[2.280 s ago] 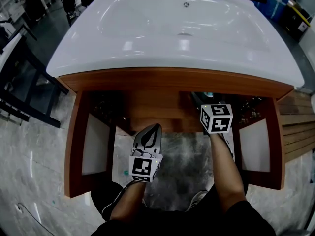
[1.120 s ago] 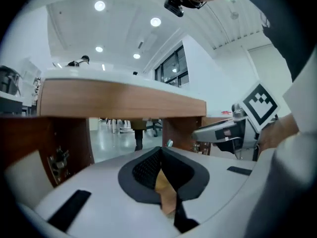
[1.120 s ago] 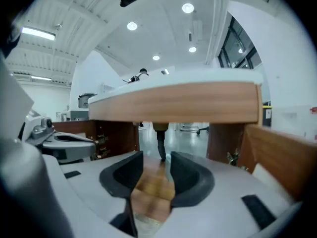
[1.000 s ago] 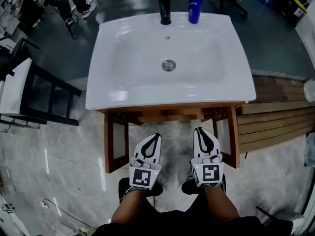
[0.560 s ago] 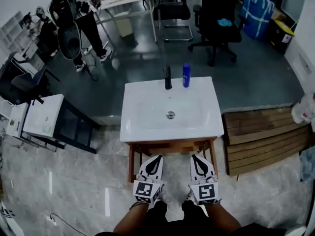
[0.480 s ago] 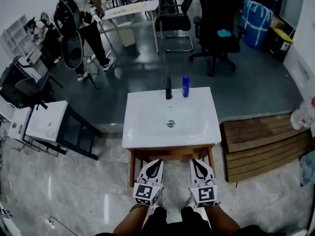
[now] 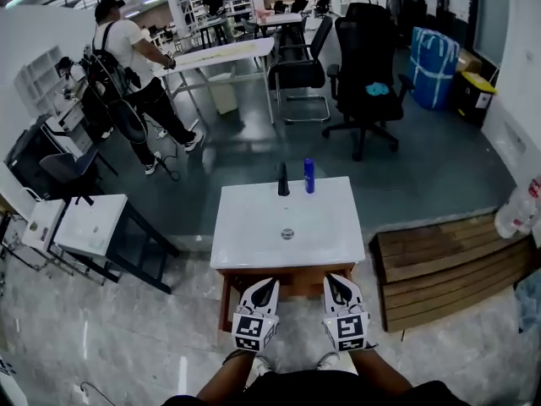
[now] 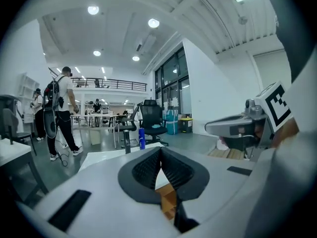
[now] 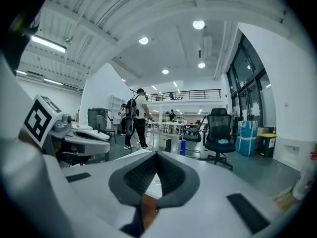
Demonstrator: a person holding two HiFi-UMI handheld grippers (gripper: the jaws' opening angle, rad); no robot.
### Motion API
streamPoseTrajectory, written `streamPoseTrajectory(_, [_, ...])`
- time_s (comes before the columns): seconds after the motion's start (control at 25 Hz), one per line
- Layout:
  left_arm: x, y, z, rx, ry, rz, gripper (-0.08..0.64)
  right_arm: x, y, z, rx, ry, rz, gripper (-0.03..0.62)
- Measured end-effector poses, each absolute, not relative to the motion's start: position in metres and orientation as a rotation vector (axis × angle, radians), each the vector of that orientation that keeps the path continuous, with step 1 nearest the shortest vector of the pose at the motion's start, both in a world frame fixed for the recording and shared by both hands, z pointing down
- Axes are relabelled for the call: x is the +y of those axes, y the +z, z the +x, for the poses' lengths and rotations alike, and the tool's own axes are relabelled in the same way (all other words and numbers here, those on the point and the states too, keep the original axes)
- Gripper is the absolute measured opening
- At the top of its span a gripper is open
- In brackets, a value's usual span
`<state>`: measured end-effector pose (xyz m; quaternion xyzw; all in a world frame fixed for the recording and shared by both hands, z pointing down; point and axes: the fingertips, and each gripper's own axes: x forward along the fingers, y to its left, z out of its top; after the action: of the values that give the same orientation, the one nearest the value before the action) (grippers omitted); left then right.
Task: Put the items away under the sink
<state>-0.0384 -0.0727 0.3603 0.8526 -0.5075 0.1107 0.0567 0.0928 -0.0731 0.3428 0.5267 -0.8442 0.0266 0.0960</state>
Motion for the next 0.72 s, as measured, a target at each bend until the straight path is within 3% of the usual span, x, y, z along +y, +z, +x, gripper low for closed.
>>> streamPoseTrajectory(0.72, [-0.098,0.357,-0.007,-1.598,0.298,2.561,0.021,-0.093,0.366,0.133,-2.51,0.121,1.546,0.02])
